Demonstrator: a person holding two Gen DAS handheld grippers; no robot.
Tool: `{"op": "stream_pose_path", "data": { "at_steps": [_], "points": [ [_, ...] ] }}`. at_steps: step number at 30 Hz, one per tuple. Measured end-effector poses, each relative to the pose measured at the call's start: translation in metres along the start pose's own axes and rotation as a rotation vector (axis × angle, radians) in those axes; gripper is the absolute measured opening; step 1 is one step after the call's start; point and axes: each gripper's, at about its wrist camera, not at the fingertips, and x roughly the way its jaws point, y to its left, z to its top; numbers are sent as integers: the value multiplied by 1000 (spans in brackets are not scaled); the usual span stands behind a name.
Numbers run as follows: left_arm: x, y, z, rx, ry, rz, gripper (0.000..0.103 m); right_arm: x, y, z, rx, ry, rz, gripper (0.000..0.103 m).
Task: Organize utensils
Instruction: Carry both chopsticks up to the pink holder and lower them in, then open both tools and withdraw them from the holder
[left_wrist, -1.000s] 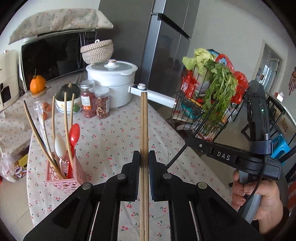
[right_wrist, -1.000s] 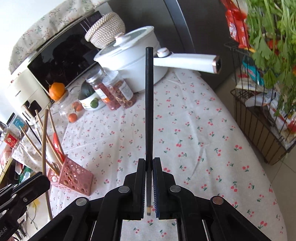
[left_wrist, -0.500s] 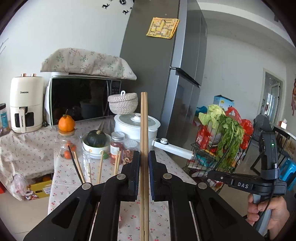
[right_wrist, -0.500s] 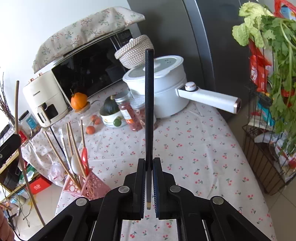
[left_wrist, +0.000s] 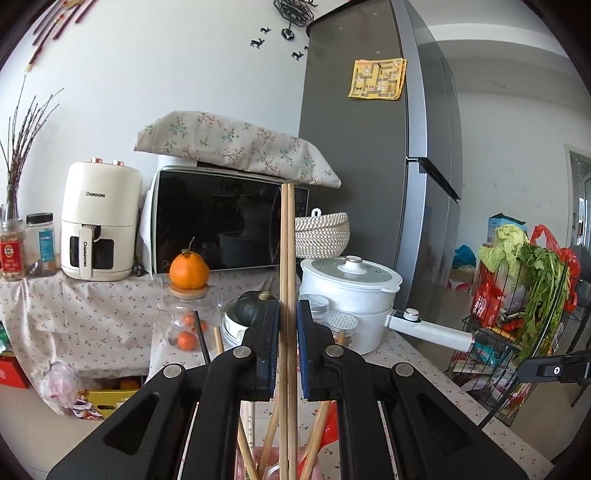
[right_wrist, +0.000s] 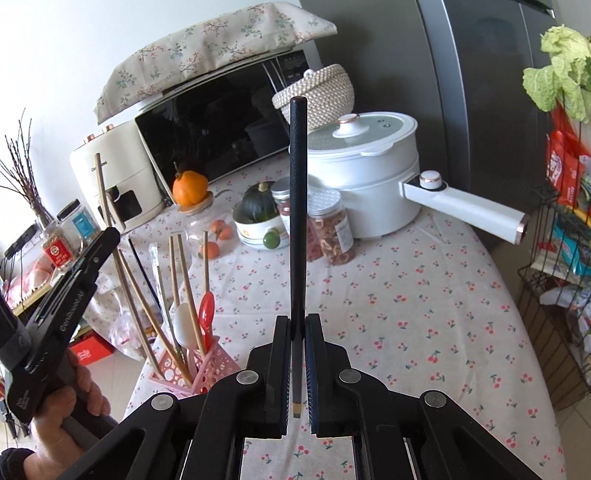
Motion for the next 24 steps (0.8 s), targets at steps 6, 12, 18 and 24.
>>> {"op": "stream_pose_path", "data": {
  "at_steps": [6, 12, 18, 24],
  "points": [
    [9, -6, -18, 70, -32, -1, 10, 13, 6, 1, -23, 16, 0, 6],
    [9, 1, -29, 40, 7, -22, 10, 21, 9, -1, -26, 26, -3, 6],
    [1, 1, -31, 64, 134, -45, 29, 17, 17, 0, -27, 16, 5, 7],
    [-23, 15, -21, 4, 242, -27, 52, 9, 34, 1, -43, -7, 35, 7]
  ]
}}
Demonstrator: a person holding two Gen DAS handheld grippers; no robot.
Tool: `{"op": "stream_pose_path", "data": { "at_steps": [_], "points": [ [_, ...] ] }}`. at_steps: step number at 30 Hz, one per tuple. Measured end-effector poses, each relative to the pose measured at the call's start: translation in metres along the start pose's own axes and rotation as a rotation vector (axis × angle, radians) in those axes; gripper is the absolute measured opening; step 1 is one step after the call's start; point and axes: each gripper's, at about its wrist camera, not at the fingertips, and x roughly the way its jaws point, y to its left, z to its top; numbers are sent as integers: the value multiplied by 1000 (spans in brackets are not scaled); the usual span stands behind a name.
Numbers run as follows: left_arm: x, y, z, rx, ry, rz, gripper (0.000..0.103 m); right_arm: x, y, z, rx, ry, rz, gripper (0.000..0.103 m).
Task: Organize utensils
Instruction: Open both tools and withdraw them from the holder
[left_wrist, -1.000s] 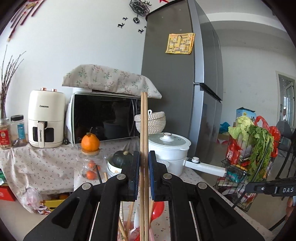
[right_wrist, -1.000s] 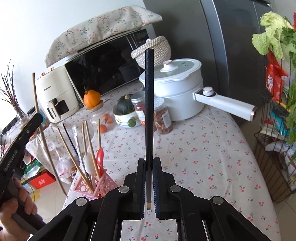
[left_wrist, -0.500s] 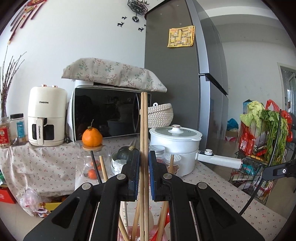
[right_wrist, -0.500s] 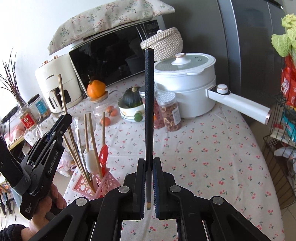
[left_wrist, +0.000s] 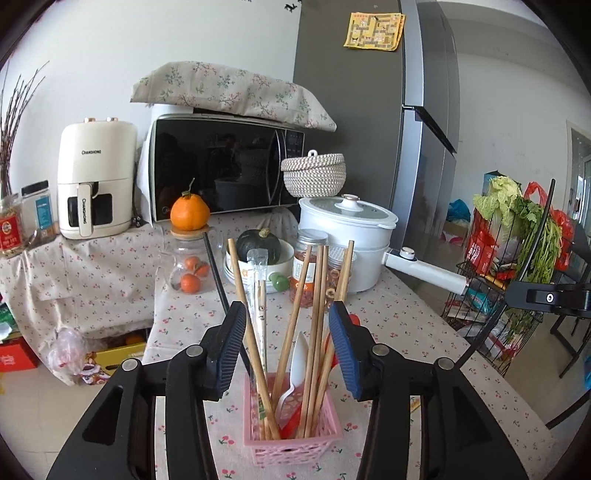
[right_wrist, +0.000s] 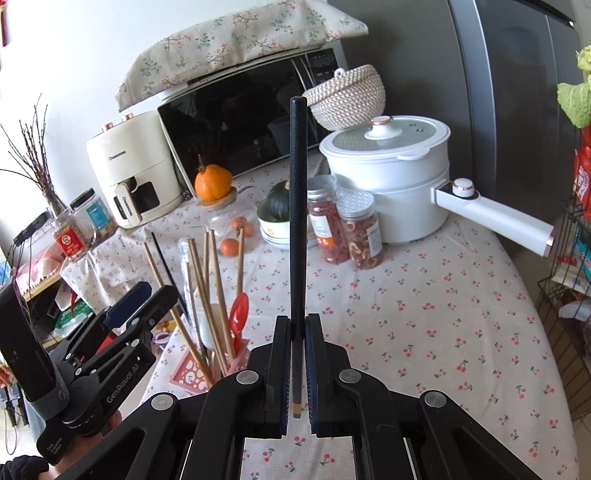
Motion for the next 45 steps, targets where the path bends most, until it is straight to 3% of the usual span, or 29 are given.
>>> {"op": "stream_pose_path", "data": {
  "at_steps": [2, 10, 17, 36, 39, 41, 45],
  "points": [
    [-9, 6, 1, -33, 47, 17, 62, -3, 7, 1, -5, -11, 15, 7],
    [-27, 27, -22, -83, 285, 43, 76, -7, 35, 5, -24, -51, 68, 7],
    [-18, 49, -50, -152, 438, 10, 77, 3, 56, 7, -38, -85, 98, 7],
    [-13, 60, -59, -163, 525, -12, 78, 77, 74, -10, -37, 16, 81, 9],
    [-14, 57, -57, -155, 528, -13, 78, 75, 69, -10, -17, 16, 97, 20],
    [-17, 54, -54, -145, 524, -12, 78, 69, 66, -9, -6, -1, 95, 38],
    [-25, 48, -48, -128, 511, 9, 84, 51, 54, -6, 13, -25, 72, 54]
  ]
}}
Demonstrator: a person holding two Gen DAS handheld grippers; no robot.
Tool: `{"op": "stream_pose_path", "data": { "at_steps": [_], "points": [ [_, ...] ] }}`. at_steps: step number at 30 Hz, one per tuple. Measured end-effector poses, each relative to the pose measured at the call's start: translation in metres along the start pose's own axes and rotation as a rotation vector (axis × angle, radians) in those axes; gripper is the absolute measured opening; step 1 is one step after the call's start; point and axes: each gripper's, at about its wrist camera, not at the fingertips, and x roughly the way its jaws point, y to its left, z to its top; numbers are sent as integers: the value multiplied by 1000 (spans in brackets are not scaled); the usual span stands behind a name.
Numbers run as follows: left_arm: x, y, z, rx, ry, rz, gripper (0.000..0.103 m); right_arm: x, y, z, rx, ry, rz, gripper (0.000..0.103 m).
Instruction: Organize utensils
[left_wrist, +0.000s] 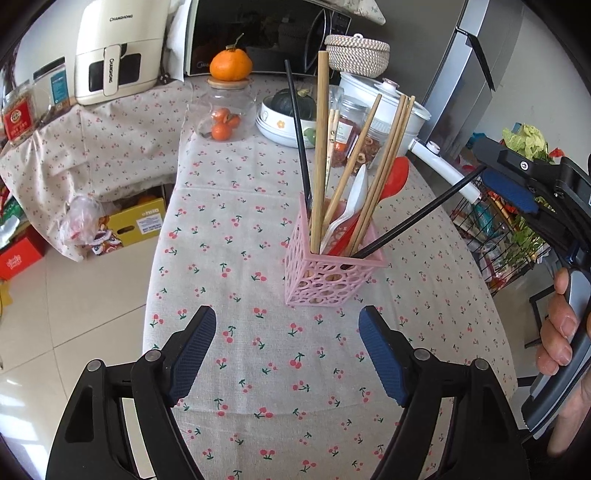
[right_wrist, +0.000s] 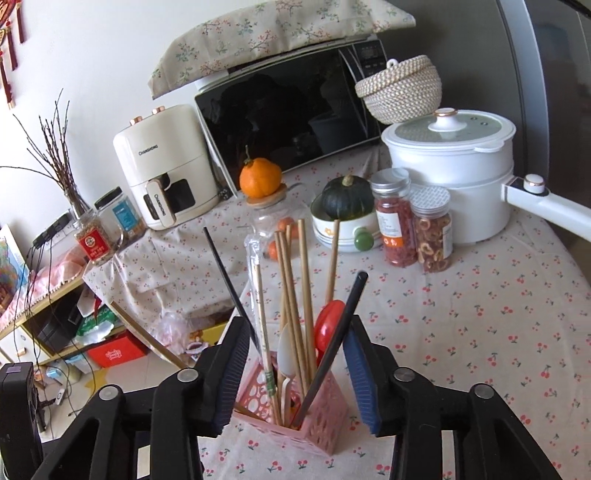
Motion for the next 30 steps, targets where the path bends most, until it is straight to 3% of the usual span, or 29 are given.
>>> {"op": "stream_pose_path", "data": {
  "at_steps": [2, 8, 13, 17, 22, 25, 30],
  "points": [
    [-6, -6, -1, 12, -9, 9, 88, -13, -7, 1, 25, -18, -15, 67],
    [-26, -21, -7, 28, -41, 33, 97, -68, -15, 7, 49, -122, -41, 90],
    [-52, -36, -11, 30, -85, 40, 98, -111, -13, 6, 45, -191, -92, 103],
    [-73, -48, -15, 31, -117, 59, 98, -131, -8, -3, -5, -181, -181, 103],
    [-92, -64, -23, 58, -162, 118, 98, -143, -6, -20, -54, -138, -380, 103],
    [-101, -71, -29, 75, -179, 124, 98, -146, -6, -30, -75, -83, -400, 103],
    [-106, -81, -36, 101, -192, 130, 98, -153, -3, -47, -101, -69, -433, 103]
  ]
}}
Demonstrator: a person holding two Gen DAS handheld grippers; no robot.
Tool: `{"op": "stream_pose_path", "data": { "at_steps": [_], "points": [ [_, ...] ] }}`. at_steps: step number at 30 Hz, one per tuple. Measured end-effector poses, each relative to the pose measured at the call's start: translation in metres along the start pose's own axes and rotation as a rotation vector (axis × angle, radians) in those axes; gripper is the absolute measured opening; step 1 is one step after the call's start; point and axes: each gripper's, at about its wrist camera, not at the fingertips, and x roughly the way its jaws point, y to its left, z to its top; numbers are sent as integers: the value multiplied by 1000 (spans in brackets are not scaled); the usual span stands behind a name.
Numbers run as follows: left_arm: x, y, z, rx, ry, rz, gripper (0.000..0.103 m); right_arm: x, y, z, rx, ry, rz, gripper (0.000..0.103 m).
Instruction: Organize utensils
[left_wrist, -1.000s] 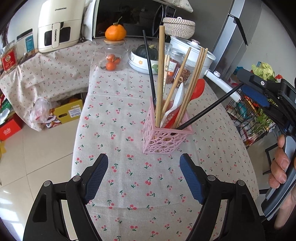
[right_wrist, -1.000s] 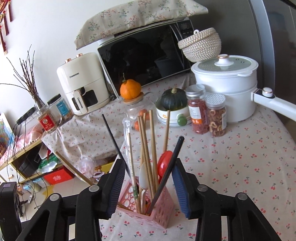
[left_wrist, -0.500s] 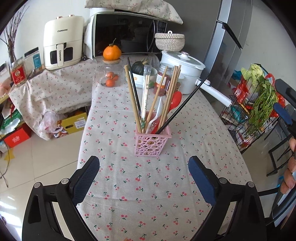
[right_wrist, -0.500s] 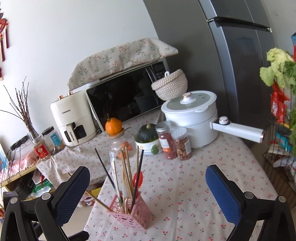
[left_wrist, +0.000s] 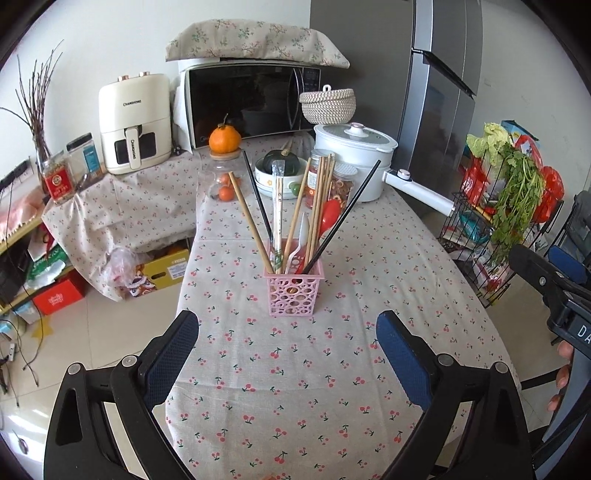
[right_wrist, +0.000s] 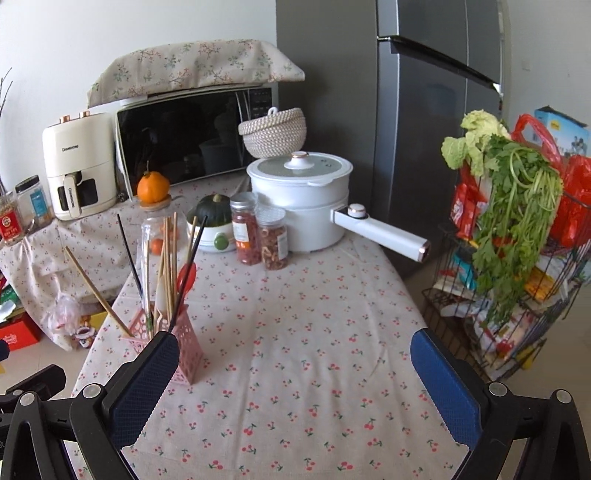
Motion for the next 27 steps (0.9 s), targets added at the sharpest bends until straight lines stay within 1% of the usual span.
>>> {"op": "stream_pose_path", "data": {
  "at_steps": [15, 27],
  "points": [
    [-1, -6, -4, 24, -7, -8, 98, 11, 8, -7, -12, 45, -6, 103],
    [-3, -4, -4, 18, -9, 2, 98, 13, 10, -7, -13, 48, -3, 103]
  ]
}}
